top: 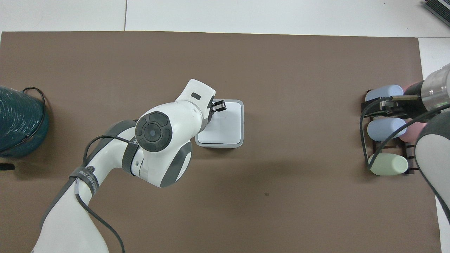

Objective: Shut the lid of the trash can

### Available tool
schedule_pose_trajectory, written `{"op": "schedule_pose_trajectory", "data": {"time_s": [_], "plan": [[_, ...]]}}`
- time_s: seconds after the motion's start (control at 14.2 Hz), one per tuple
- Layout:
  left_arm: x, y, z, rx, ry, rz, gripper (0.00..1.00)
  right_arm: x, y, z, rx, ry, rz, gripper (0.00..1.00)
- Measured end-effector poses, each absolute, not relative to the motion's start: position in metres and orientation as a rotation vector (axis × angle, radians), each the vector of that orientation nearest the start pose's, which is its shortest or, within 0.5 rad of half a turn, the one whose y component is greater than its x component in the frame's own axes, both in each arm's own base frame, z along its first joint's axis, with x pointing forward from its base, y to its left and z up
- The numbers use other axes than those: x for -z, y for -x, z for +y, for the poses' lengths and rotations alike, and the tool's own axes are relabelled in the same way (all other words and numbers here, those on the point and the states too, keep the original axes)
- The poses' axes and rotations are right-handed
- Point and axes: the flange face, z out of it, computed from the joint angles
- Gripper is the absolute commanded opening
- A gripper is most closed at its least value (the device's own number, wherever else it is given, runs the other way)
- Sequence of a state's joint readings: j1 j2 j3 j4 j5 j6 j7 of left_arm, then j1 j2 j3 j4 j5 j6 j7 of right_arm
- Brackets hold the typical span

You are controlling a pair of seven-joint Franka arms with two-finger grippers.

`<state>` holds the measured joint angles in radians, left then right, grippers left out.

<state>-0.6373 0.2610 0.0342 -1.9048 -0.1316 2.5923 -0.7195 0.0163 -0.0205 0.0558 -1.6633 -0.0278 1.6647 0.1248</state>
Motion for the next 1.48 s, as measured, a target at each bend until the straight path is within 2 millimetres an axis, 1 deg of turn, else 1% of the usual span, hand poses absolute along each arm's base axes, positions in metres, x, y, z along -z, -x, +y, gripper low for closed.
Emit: {"op": "schedule_pose_trajectory", "data": {"time_s": [0.07, 0.14, 0.21, 0.28, 0.42, 0.49, 0.63, 0.7, 0.85, 0.92, 0.99, 1.06, 1.13, 1.2, 1.27, 1.34, 1.48], "plan": [[-0.415, -0.539, -0.368, 0.441, 3.4, -0.358, 0.29, -0.6, -0.554, 0.038, 0.039, 3.167, 0.08, 1.0], [-0.428, -0.544, -0.366, 0.373, 3.382, -0.359, 0.3, -0.6, -0.554, 0.038, 0.039, 3.167, 0.08, 1.0], [-0.445, -0.551, -0.361, 0.314, 3.364, -0.367, 0.3, -0.6, -0.554, 0.038, 0.039, 3.167, 0.08, 1.0], [-0.464, -0.56, -0.351, 0.262, 3.346, -0.37, 0.3, -0.6, -0.554, 0.038, 0.039, 3.167, 0.08, 1.0], [-0.497, -0.579, -0.317, 0.18, 3.314, -0.325, 0.3, -0.6, -0.554, 0.038, 0.039, 3.167, 0.08, 1.0], [-0.506, -0.587, -0.295, 0.129, 3.296, -0.279, 0.3, -0.6, -0.554, 0.038, 0.039, 3.167, 0.08, 1.0], [-0.511, -0.601, -0.249, 0.051, 3.269, -0.179, 0.3, -0.6, -0.554, 0.038, 0.039, 3.167, 0.08, 1.0], [-0.511, -0.609, -0.221, 0.027, 3.258, -0.123, 0.31, -0.6, -0.554, 0.038, 0.039, 3.167, 0.08, 1.0], [-0.516, -0.622, -0.162, 0.015, 3.239, -0.028, 0.41, -0.6, -0.554, 0.038, 0.039, 3.167, 0.08, 1.0], [-0.521, -0.625, -0.133, 0.011, 3.225, 0.018, 0.48, -0.6, -0.554, 0.038, 0.039, 3.167, 0.08, 1.0], [-0.527, -0.625, -0.107, 0.004, 3.207, 0.063, 0.65, -0.6, -0.554, 0.038, 0.039, 3.167, 0.08, 1.0], [-0.535, -0.623, -0.086, 0.0, 3.187, 0.103, 0.89, -0.6, -0.554, 0.038, 0.039, 3.167, 0.08, 1.0], [-0.544, -0.619, -0.071, 0.0, 3.171, 0.133, 1.0, -0.6, -0.554, 0.038, 0.039, 3.167, 0.08, 1.0], [-0.556, -0.614, -0.059, 0.013, 3.163, 0.154, 1.0, -0.6, -0.554, 0.038, 0.039, 3.167, 0.08, 1.0], [-0.567, -0.61, -0.051, 0.035, 3.159, 0.17, 1.0, -0.6, -0.554, 0.038, 0.039, 3.167, 0.08, 1.0], [-0.577, -0.606, -0.046, 0.056, 3.158, 0.18, 1.0, -0.6, -0.554, 0.038, 0.039, 3.167, 0.08, 1.0], [-0.592, -0.599, -0.044, 0.083, 3.157, 0.192, 1.0, -0.6, -0.554, 0.038, 0.039, 3.167, 0.08, 1.0]]}}
